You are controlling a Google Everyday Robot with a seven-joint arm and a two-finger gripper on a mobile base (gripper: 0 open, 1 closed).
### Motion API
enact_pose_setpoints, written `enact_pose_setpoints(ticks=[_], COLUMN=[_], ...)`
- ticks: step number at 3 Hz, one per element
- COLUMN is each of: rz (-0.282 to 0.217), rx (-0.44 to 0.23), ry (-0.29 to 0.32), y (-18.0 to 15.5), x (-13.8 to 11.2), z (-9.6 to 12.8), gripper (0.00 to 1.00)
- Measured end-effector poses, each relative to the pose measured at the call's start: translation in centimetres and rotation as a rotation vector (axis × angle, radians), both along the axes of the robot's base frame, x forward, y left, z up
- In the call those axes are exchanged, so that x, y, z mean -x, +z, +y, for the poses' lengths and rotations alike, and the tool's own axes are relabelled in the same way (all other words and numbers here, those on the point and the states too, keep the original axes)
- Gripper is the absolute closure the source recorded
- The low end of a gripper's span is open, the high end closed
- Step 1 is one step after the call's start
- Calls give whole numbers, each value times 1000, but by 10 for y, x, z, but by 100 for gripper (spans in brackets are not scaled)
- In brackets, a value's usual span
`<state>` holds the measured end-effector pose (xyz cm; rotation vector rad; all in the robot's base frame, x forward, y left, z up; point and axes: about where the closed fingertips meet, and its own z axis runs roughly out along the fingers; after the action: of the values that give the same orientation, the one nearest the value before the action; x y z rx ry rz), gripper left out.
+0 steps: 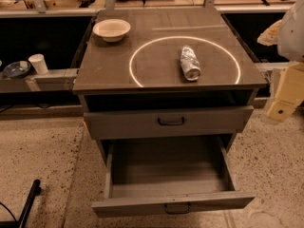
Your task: Close middle drawer
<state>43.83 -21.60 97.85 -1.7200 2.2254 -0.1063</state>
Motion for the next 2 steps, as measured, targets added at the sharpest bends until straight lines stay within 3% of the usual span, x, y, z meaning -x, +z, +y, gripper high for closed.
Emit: enact_pose_setpoints(ticks=[1,2], rz=[0,46], rx=[0,-54], ry=[0,31], y=[0,-26], x=[0,1], z=[0,1], gripper=[0,0])
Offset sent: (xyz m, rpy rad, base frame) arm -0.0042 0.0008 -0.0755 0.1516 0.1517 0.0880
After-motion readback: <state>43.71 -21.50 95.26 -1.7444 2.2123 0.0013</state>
